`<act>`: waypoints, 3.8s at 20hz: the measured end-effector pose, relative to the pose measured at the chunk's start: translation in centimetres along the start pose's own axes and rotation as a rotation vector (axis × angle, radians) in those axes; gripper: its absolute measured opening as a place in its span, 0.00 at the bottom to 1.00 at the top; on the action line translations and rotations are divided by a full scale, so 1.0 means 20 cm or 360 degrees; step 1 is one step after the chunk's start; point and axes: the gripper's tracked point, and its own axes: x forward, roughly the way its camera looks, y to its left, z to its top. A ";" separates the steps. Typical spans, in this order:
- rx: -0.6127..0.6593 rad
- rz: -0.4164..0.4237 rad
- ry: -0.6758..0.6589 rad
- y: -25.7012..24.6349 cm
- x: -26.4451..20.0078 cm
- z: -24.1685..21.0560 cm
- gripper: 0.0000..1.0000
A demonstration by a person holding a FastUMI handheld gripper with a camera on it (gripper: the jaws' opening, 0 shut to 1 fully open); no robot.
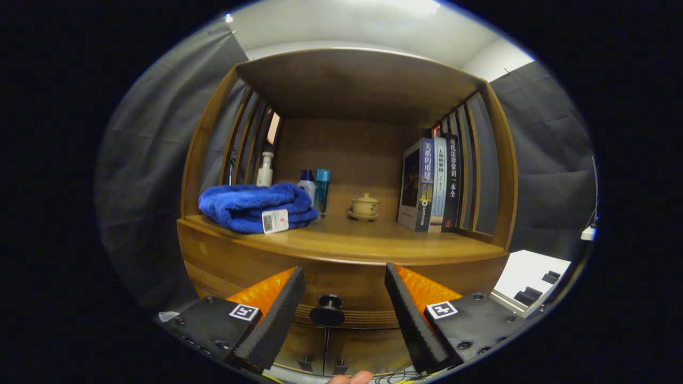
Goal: Pull open the drawer, take out the items inside it, and place them on the countertop above the cabinet.
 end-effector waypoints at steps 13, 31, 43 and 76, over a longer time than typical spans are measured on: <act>0.0093 -0.0014 0.0143 0.08 0.13 -0.30 0.76; 0.0072 -0.0056 0.0309 0.11 -0.22 -0.31 0.45; 0.0104 -0.0113 0.0446 0.12 -0.58 -0.34 0.44; 0.0189 0.0050 -0.0132 0.12 -0.71 0.50 1.00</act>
